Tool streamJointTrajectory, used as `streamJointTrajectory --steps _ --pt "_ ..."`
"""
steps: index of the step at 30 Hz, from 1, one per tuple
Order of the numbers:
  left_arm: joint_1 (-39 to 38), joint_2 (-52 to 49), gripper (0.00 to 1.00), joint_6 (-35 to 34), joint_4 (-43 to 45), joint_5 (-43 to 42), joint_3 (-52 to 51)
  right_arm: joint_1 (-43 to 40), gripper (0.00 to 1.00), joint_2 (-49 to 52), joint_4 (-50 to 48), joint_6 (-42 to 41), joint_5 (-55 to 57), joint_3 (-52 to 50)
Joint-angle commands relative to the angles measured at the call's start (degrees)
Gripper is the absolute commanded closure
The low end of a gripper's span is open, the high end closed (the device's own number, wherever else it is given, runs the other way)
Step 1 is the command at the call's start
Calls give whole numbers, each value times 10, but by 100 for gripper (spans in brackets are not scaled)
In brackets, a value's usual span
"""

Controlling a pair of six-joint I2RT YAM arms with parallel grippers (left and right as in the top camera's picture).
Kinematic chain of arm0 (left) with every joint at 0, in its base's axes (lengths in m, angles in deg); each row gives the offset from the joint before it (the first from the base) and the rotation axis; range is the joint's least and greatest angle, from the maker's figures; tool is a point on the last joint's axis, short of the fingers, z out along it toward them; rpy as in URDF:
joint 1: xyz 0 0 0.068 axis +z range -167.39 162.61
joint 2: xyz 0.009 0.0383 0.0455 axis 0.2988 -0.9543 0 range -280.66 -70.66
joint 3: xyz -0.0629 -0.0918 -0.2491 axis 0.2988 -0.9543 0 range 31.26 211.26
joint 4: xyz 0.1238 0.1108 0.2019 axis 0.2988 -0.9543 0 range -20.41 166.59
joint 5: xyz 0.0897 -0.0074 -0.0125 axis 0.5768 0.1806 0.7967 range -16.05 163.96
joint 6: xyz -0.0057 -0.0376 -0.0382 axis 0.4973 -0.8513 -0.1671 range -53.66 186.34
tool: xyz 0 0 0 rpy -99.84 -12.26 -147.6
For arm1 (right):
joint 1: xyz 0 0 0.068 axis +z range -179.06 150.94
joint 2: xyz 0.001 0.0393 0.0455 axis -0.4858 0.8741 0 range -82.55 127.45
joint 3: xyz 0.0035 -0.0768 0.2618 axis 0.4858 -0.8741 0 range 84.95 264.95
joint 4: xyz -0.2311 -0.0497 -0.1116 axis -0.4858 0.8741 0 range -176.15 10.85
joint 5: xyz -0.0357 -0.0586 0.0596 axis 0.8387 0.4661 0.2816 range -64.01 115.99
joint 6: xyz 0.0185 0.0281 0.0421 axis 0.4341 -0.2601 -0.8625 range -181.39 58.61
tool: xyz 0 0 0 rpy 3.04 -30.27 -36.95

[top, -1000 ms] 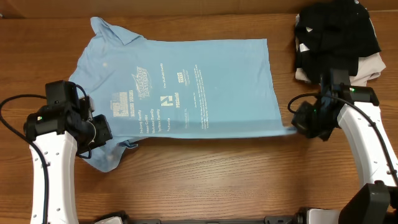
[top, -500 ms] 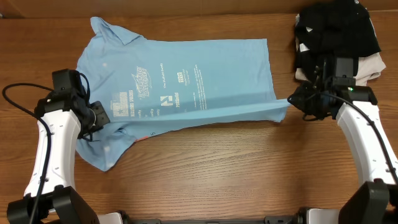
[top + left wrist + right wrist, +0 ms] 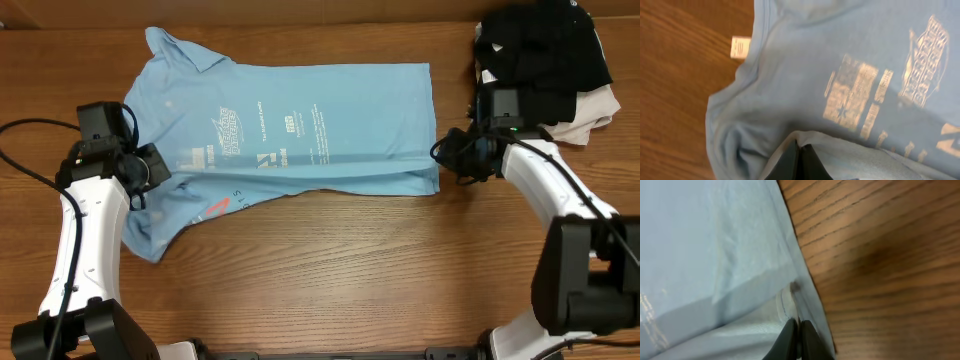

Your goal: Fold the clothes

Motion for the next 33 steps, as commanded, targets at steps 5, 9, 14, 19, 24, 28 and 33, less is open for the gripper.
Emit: streamJointTrajectory --steps 5,9,14,19,24,28,33 --pt "8 -11 96 16 44 18 7 -1 96 4 -30 -4 21 14" --pt "8 -30 96 16 47 18 7 2 96 4 -32 -4 14 14" --pt "8 -51 96 29 55 20 7 10 96 2 -41 -2 14 15" --pt "8 -57 96 28 77 20 7 10 96 0 -51 -2 14 15" --pt "8 -55 96 28 56 17 23 10 96 -36 -29 -2 14 23" --pt "8 -53 96 29 -35 17 70 10 96 -94 23 -2 15 43" --pt "8 -53 96 62 -180 2 161 10 96 -158 137 -2 19 70"
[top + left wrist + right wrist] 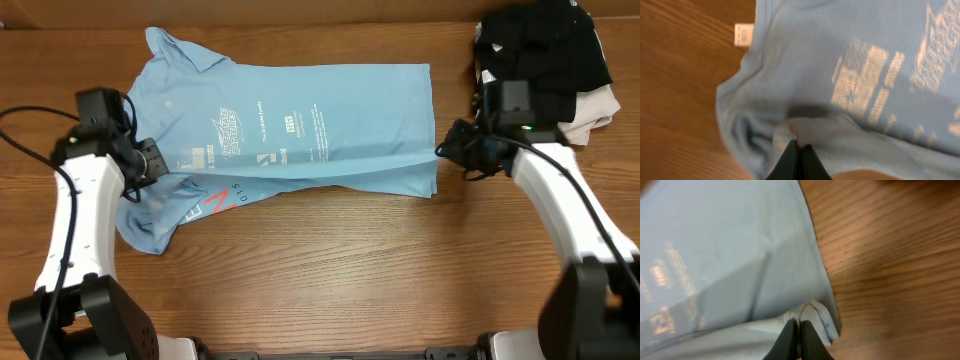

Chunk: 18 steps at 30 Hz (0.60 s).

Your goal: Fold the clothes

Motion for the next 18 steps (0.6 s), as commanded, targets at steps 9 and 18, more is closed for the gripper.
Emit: streamJointTrajectory --steps 9,18 --pt "8 2 96 39 -242 -15 157 -5 96 -110 201 -2 36 29" --pt "8 1 96 38 -329 -23 156 -56 96 -120 300 4 45 29"
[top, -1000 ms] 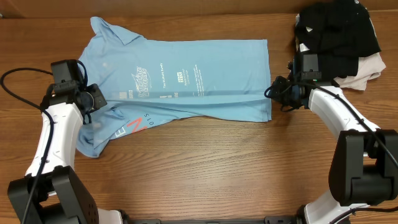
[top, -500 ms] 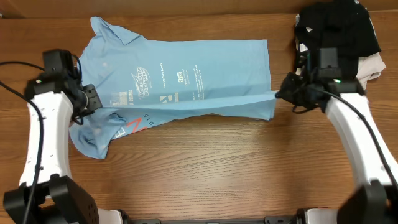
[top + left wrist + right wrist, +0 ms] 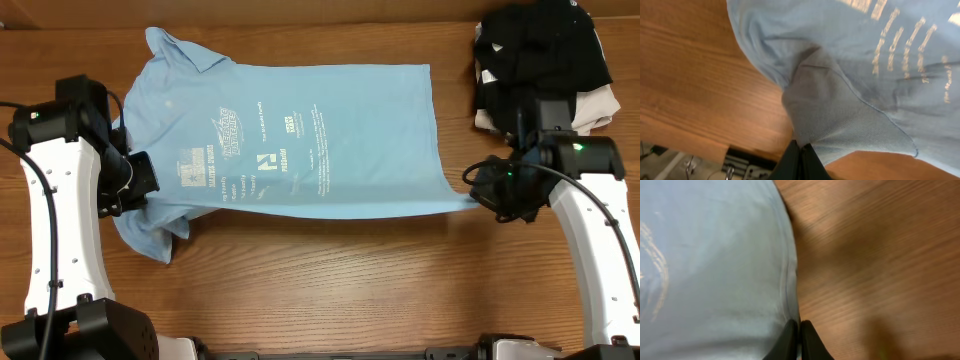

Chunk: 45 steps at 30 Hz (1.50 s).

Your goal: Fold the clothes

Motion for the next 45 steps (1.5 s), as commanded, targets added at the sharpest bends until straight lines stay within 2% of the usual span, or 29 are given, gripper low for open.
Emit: streamJointTrajectory --steps 1,8,17,29,39,43,45 --pt "4 1 96 10 -9 8 14 -21 96 -16 5 5 23 9" --pt "4 0 96 10 24 8 -16 -29 96 -15 -30 30 17 9" --pt "3 0 96 10 194 16 -119 -28 96 33 -97 41 12 9" --pt "3 -2 96 10 372 17 -162 -6 96 104 -217 42 -29 9" --pt "3 -31 94 10 420 17 -163 19 96 174 -287 29 -37 9" --pt "3 -54 91 10 441 16 -163 29 96 205 -317 30 -36 9" --pt "2 -66 86 10 450 16 -163 31 96 218 -332 30 -36 9"
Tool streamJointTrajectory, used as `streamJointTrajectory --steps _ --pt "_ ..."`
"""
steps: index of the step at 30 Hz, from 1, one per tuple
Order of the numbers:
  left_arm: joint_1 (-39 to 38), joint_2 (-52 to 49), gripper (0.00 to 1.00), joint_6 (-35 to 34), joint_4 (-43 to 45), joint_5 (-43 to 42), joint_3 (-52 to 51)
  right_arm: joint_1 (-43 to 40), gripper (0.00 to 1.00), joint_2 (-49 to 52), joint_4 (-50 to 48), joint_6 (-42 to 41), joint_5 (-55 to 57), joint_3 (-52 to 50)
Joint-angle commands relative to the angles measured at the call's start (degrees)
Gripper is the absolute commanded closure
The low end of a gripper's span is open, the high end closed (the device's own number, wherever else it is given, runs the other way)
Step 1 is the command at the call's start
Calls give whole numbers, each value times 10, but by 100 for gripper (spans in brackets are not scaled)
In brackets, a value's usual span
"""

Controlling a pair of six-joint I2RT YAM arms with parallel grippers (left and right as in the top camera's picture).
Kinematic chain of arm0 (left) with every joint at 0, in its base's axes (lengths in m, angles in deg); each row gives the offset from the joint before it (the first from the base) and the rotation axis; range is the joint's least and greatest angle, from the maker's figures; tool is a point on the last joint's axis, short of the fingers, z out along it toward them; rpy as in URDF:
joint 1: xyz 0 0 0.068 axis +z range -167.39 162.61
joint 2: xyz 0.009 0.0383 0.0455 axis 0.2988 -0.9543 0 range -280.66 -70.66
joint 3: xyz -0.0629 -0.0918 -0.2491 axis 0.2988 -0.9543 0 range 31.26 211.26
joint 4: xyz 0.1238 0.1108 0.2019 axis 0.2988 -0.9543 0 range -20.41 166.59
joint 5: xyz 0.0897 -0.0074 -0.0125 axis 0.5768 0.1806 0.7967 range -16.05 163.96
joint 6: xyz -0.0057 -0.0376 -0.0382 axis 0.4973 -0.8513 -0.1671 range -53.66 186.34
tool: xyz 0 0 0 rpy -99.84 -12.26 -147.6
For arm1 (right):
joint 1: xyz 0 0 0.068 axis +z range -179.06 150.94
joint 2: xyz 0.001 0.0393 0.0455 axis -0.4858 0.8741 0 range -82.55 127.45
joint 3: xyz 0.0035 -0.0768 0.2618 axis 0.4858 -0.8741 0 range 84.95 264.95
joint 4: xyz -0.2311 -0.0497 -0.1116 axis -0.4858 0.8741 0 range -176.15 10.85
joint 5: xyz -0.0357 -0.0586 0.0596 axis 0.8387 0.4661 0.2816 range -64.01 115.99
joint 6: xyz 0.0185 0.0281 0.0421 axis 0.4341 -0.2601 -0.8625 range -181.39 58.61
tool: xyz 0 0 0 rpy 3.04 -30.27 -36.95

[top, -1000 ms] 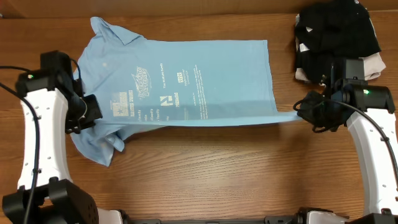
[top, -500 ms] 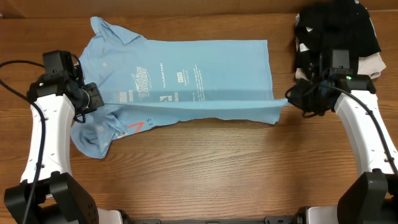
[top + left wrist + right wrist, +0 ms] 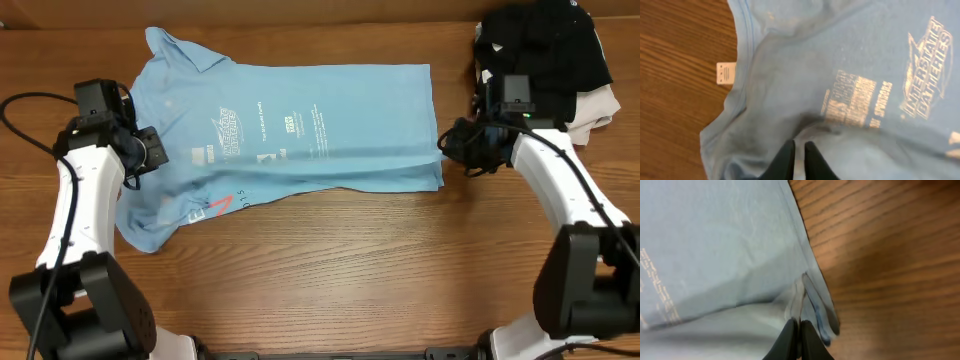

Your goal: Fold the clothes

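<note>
A light blue polo shirt (image 3: 300, 130) with printed logos lies across the table, its near long edge folded up over the middle. My left gripper (image 3: 150, 158) sits at the shirt's left end by the sleeve; in the left wrist view its jaws (image 3: 800, 150) stand slightly parted, open over the cloth, and I cannot see any cloth held between them. My right gripper (image 3: 447, 150) is at the shirt's right hem, shut on the bunched hem corner (image 3: 807, 300).
A pile of black clothes (image 3: 545, 45) lies at the back right, on a pale garment (image 3: 592, 108), just behind the right arm. A white label (image 3: 726, 73) sticks out at the shirt's collar edge. Bare wood (image 3: 330, 270) runs along the front.
The shirt was stretched out flat toward the front between both grippers. Now both grippers are farther back, the near edge lies folded over the middle, and the left jaws have parted.
At first the near edge lay folded over the shirt, with both grippers shut on its ends, and it stayed so a second later. Then the shirt was spread out toward the front. Now the edge lies folded over again and the left gripper is open.
</note>
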Motion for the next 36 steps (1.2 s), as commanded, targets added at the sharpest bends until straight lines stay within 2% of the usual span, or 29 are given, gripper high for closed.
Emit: streamJointTrajectory --steps 1,7,9,10,11,12,13,16,19,21,26,32,36 --pt "2 -24 84 8 10 9 -3 5 96 19 -19 -2 1 9" --pt "2 -63 79 8 47 10 -3 8 96 33 -67 -1 1 9" --pt "2 -68 78 8 53 9 -3 8 93 33 -87 -1 1 9" --pt "2 -68 79 9 52 7 -2 8 81 33 -97 -1 1 9" --pt "3 -66 78 8 46 4 1 8 55 33 -106 0 1 9" --pt "3 -64 76 9 31 0 9 8 20 33 -111 0 1 9" --pt "3 -61 72 9 11 -11 20 8 0 33 -113 0 1 9" --pt "3 -57 62 9 -86 -53 71 8 0 30 -98 0 1 14" --pt "3 -57 60 2 -203 -66 118 8 0 25 -62 1 1 27" --pt "4 -57 60 -18 -237 -50 117 8 0 25 -46 6 1 31" --pt "14 -59 60 -18 -230 -49 60 9 0 25 -28 27 1 31" --pt "9 -59 60 -18 -183 -49 1 9 0 25 -19 33 1 31" --pt "10 -59 71 -29 -155 -50 -29 9 0 25 -19 33 1 31"
